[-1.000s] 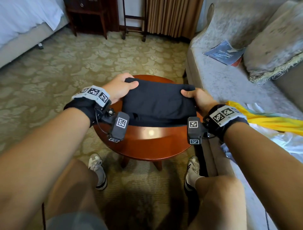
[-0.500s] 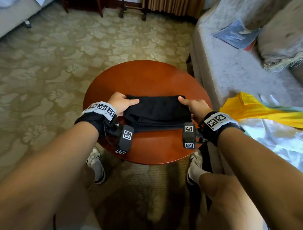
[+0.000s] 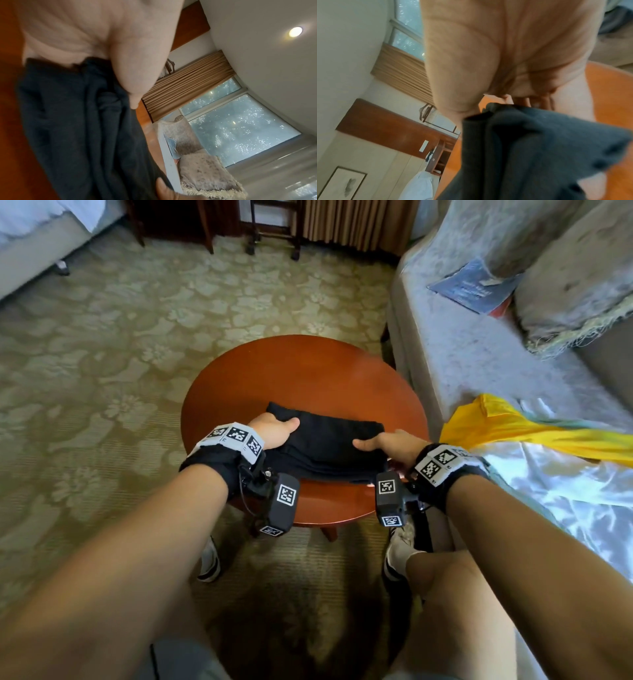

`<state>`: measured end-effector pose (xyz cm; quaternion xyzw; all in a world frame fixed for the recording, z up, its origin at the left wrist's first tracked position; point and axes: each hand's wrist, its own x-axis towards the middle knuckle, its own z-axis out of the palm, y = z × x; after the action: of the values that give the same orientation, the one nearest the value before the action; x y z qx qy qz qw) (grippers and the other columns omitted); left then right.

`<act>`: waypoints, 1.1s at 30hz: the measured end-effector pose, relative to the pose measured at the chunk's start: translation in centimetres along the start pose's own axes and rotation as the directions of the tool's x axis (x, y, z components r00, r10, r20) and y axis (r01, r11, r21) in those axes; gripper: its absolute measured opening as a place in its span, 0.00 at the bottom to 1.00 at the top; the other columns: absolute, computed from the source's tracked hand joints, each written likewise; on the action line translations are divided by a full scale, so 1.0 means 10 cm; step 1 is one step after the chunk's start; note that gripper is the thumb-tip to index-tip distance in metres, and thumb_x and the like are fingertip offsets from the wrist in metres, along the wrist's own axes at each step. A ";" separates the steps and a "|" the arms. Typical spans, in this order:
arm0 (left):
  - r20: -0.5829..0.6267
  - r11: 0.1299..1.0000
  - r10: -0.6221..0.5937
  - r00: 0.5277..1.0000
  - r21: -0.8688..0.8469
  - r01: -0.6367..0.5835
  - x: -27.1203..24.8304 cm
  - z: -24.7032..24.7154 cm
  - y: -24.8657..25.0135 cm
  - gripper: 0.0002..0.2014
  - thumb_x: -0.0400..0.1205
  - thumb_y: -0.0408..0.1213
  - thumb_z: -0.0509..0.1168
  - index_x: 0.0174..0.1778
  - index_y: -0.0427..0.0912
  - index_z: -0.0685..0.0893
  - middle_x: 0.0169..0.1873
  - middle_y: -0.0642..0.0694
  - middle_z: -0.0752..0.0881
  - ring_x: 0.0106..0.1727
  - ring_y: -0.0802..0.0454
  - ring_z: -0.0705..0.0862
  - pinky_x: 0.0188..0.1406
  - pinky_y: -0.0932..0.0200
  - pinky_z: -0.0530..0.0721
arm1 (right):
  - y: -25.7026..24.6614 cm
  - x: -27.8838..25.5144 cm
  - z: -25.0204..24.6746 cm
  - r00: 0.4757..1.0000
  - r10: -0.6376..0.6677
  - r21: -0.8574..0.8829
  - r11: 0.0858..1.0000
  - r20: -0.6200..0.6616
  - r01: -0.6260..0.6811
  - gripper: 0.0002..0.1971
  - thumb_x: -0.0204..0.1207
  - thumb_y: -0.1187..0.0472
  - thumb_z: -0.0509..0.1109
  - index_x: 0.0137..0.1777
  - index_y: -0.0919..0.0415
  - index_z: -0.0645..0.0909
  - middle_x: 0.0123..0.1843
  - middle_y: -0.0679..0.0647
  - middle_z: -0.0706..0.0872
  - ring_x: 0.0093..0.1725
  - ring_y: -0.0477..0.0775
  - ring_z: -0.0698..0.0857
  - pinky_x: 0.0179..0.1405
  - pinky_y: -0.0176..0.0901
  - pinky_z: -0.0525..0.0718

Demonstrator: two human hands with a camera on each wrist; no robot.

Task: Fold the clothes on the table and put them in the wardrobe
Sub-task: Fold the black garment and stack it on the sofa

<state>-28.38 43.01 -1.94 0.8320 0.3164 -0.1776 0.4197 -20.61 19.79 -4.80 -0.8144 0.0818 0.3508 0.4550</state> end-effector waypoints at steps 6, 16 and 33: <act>0.117 0.882 0.064 0.991 -0.472 -0.001 -0.05 0.04 0.06 0.45 0.63 0.65 0.77 0.73 0.51 0.67 0.68 0.40 0.76 0.58 0.32 0.84 0.46 0.33 0.87 | 0.22 -0.01 -0.12 0.986 -0.044 0.267 0.960 -0.162 0.087 0.59 0.30 0.45 0.92 0.67 0.65 0.77 0.55 0.64 0.90 0.49 0.70 0.91 0.54 0.74 0.86; 0.407 0.867 0.422 0.810 -0.441 -0.230 -0.95 0.84 1.34 0.25 0.77 0.29 0.74 0.70 0.39 0.75 0.62 0.35 0.83 0.55 0.32 0.86 0.40 0.37 0.89 | 0.86 -1.60 -1.06 0.903 0.034 0.571 0.785 -0.428 0.241 0.12 0.81 0.69 0.69 0.62 0.59 0.78 0.46 0.60 0.87 0.36 0.60 0.89 0.19 0.49 0.86; 0.851 0.843 0.421 0.314 -0.240 -0.481 -3.39 4.37 2.08 0.14 0.76 0.32 0.73 0.55 0.46 0.80 0.55 0.39 0.88 0.53 0.36 0.87 0.51 0.34 0.87 | 4.29 -4.11 -2.22 0.337 0.604 0.684 0.696 -0.722 0.218 0.26 0.67 0.52 0.78 0.65 0.55 0.78 0.61 0.57 0.87 0.60 0.63 0.87 0.65 0.64 0.84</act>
<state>-40.63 -14.51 3.74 0.6828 -0.1967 -0.4647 0.5284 -59.48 -30.14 -0.09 -0.6138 0.5511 -0.1701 0.5390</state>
